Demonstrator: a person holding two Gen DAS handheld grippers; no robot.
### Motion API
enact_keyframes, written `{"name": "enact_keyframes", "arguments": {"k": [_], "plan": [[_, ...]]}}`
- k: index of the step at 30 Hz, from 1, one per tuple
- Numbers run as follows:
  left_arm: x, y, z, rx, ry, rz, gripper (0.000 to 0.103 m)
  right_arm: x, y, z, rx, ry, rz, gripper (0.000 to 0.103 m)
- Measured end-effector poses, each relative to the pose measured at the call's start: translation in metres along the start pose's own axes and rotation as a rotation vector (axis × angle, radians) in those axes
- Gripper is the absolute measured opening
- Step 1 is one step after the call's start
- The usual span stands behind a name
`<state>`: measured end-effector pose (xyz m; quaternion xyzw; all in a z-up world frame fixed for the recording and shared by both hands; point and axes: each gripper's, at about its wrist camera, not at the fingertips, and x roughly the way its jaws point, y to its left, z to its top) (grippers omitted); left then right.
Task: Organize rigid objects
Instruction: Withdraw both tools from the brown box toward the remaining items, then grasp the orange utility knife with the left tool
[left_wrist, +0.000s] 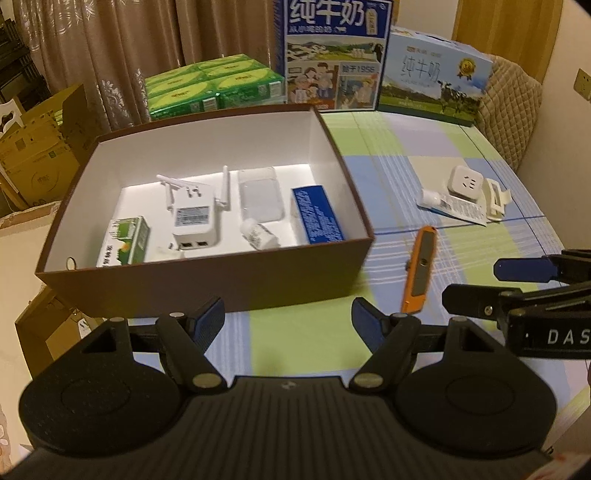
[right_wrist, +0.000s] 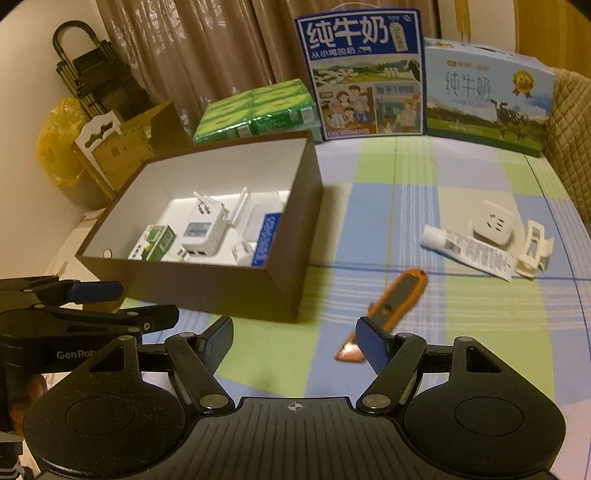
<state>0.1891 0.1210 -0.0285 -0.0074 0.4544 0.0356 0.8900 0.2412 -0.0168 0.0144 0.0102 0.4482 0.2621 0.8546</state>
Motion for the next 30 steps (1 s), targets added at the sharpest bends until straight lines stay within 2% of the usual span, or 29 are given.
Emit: {"name": "enact_keyframes", "arguments": {"k": [12, 22, 30], "plan": [[0.014, -0.061, -0.013, 0.029, 0.03, -0.046, 0.073, -0.02, -0.061, -0.024, 0.038, 0.049, -0.033, 0.07], [0.039, -0.109, -0.01, 0.107, 0.039, -0.109, 0.073, -0.033, -0.113, -0.037, 0.109, 0.057, -0.084, 0.07], [0.065, -0.137, -0.002, 0.178, 0.017, -0.142, 0.072, -0.037, -0.148, -0.043, 0.181, 0.055, -0.114, 0.07]]}}
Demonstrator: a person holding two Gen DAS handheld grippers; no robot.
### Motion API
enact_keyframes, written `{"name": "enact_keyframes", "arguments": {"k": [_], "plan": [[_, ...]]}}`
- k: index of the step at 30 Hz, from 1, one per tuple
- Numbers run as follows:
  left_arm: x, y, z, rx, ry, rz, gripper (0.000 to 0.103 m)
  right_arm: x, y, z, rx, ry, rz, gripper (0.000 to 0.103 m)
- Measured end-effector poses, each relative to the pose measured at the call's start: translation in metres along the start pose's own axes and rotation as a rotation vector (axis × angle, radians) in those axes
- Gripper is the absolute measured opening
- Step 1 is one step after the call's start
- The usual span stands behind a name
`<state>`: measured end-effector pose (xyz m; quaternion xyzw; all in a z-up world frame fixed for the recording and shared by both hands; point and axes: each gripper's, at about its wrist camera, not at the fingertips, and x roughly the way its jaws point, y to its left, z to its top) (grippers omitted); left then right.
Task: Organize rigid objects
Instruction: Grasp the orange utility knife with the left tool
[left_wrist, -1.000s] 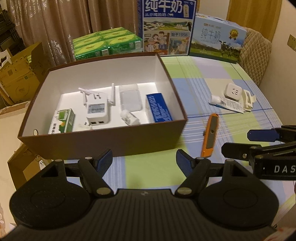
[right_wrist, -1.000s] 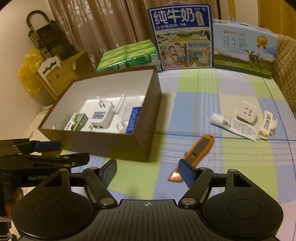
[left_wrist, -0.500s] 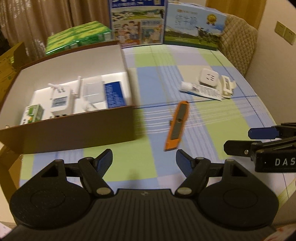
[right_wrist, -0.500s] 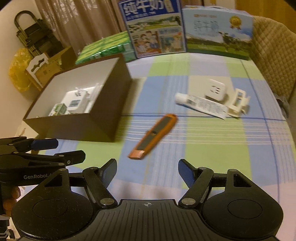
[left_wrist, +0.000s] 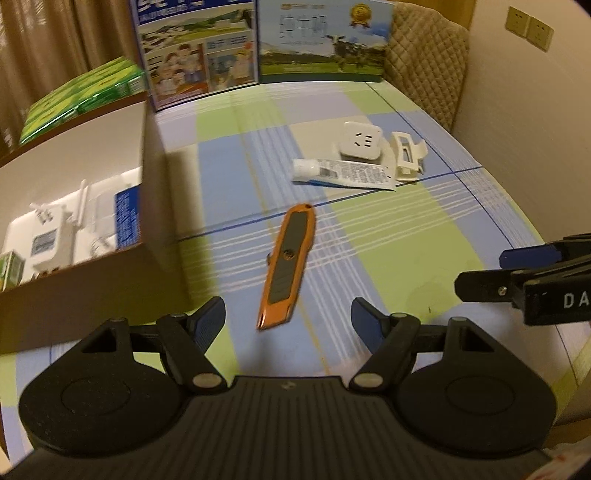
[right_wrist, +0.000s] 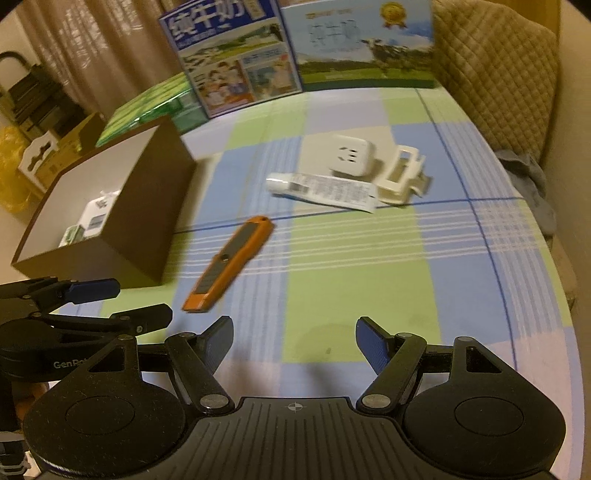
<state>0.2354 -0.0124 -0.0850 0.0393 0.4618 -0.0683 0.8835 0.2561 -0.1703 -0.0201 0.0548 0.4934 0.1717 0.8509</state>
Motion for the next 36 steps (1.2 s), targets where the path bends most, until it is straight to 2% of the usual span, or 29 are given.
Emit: {"name": "enact_keyframes", "arguments": {"k": [8, 18, 36], "plan": [[0.04, -0.008, 0.02, 0.072, -0.001, 0.011, 0.072, 0.009, -0.032, 0.003, 0.076, 0.013, -0.036, 0.07], [0.08, -0.015, 0.041, 0.141, 0.053, 0.028, 0.069, 0.026, -0.06, 0.008, 0.138, 0.043, -0.074, 0.07], [0.114, -0.012, 0.055, 0.141, 0.109, 0.034, 0.059, 0.048, -0.083, 0.029, 0.167, 0.044, -0.101, 0.07]]}}
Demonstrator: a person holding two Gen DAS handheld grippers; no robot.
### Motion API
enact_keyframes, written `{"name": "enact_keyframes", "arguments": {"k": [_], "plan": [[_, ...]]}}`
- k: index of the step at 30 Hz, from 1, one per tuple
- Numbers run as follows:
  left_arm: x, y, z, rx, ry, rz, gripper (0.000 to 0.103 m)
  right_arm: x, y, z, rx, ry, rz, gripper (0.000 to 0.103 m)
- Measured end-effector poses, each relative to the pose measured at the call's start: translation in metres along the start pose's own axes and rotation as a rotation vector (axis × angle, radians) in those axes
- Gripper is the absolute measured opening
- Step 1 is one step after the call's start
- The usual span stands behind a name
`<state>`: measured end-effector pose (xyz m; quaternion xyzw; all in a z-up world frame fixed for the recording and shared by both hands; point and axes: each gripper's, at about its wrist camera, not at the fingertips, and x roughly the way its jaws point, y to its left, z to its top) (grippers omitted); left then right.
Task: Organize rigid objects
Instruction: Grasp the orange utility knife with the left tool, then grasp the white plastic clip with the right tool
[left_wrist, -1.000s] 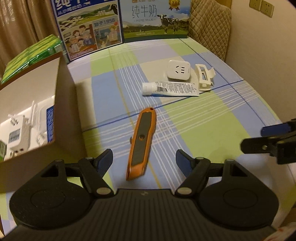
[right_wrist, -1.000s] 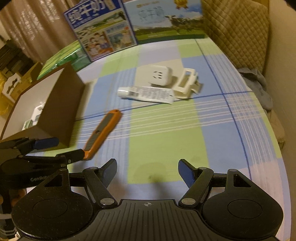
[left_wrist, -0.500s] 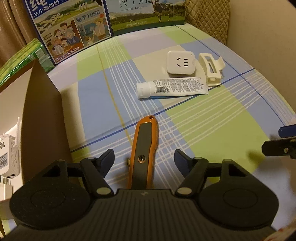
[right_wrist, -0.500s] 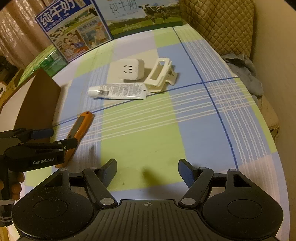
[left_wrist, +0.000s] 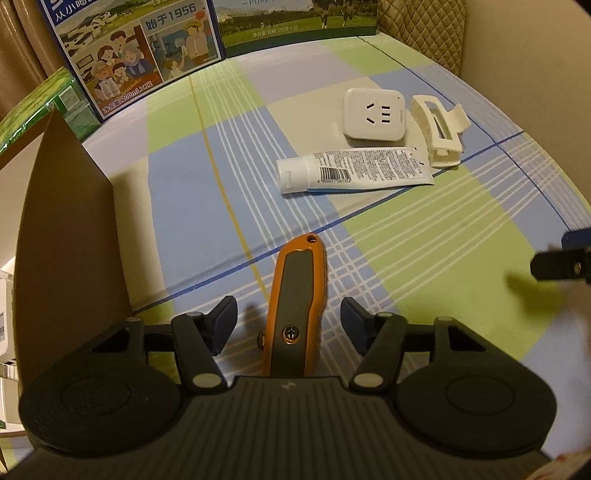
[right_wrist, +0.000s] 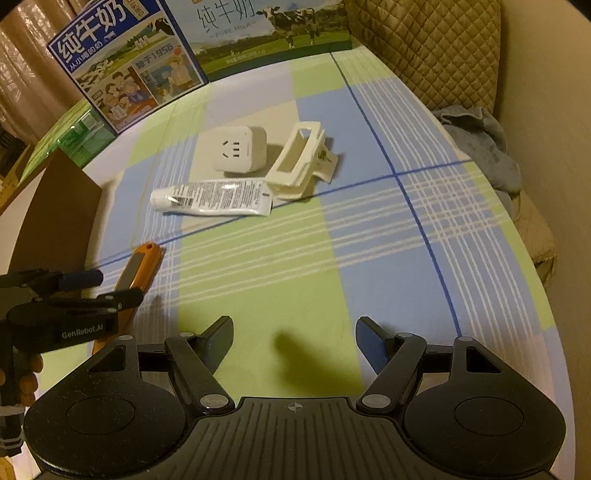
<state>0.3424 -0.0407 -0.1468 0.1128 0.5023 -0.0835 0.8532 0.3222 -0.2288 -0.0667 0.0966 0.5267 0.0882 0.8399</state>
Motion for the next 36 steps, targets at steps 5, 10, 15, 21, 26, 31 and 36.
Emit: {"name": "enact_keyframes", "arguments": {"k": [5, 10, 15, 21, 26, 31, 36], "plan": [[0.007, 0.0, -0.001, -0.012, 0.017, -0.004, 0.048, 0.007, -0.002, 0.015, -0.006, -0.021, -0.009, 0.07], [0.011, 0.003, -0.002, -0.058, 0.011, -0.026, 0.032, 0.017, -0.005, 0.035, -0.013, -0.053, -0.022, 0.07], [0.012, 0.001, -0.001, -0.109, -0.001, 0.006, 0.032, 0.026, -0.006, 0.06, -0.008, -0.107, -0.03, 0.07], [0.011, 0.001, -0.002, -0.134, -0.004, 0.014, 0.032, 0.047, -0.003, 0.086, 0.011, -0.135, -0.037, 0.07], [0.011, 0.0, -0.003, -0.139, -0.007, 0.013, 0.032, 0.073, 0.001, 0.103, 0.006, -0.126, -0.054, 0.07], [0.011, 0.0, -0.004, -0.144, -0.012, 0.013, 0.032, 0.088, 0.003, 0.11, -0.023, -0.12, -0.091, 0.055], [0.01, 0.0, -0.005, -0.14, -0.019, 0.014, 0.032, 0.087, -0.003, 0.106, -0.038, -0.116, -0.095, 0.043]]}}
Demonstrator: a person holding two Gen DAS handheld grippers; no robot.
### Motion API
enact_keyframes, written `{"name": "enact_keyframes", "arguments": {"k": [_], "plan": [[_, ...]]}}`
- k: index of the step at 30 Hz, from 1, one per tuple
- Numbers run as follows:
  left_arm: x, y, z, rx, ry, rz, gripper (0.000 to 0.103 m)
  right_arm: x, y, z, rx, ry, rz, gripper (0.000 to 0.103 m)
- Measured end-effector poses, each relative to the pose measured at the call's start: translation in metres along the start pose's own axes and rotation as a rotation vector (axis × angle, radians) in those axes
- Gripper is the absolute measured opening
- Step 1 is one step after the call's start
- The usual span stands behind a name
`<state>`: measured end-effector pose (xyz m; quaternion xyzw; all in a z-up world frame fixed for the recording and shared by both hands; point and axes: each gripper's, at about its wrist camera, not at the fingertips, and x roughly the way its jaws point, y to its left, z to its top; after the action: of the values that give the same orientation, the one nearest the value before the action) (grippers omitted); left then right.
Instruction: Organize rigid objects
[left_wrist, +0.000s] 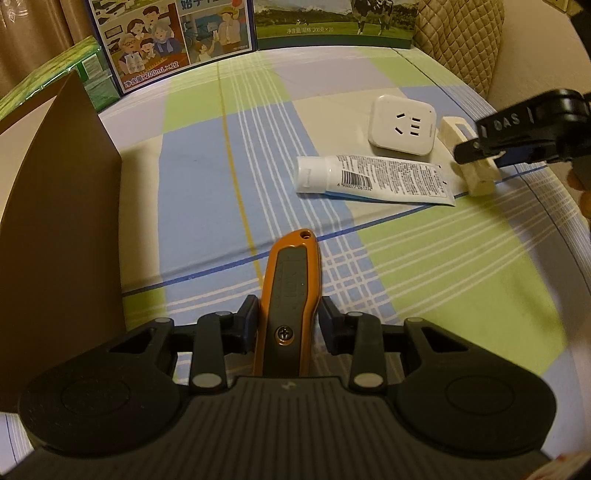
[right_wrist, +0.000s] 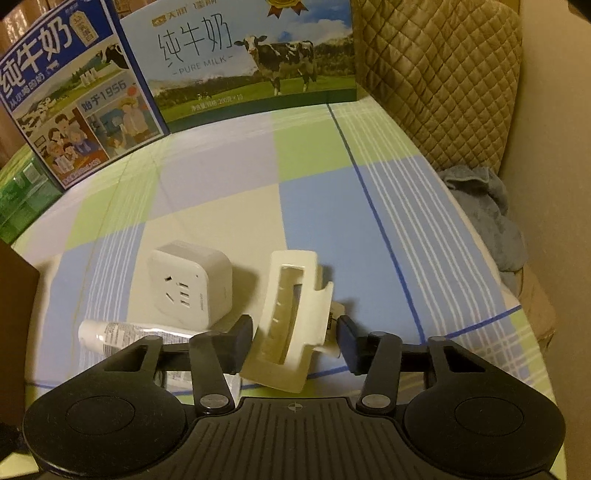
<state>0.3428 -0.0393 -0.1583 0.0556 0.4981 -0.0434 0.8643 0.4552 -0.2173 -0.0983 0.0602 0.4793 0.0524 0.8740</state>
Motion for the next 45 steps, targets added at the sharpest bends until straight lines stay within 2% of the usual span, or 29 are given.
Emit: {"name": "enact_keyframes", "arguments": {"k": [2, 14, 28, 39, 45], "plan": [[0.0, 0.0, 0.0, 0.005, -0.001, 0.002, 0.031, -0.005, -0.001, -0.003, -0.016, -0.003, 0.0, 0.038], [-0.01, -0.003, -0.016, 0.028, -0.011, 0.024, 0.027, -0.046, -0.003, -0.059, -0.074, 0.047, 0.002, 0.038], [-0.042, 0.001, -0.068, 0.048, -0.001, 0.014, 0.028, -0.087, 0.041, -0.14, -0.246, 0.109, 0.111, 0.038], [-0.078, 0.025, -0.121, -0.018, 0.037, 0.003, 0.028, -0.105, 0.09, -0.191, -0.435, 0.13, 0.224, 0.038], [-0.089, 0.034, -0.136, -0.066, 0.047, 0.007, 0.029, -0.108, 0.096, -0.2, -0.461, 0.119, 0.225, 0.038]]}}
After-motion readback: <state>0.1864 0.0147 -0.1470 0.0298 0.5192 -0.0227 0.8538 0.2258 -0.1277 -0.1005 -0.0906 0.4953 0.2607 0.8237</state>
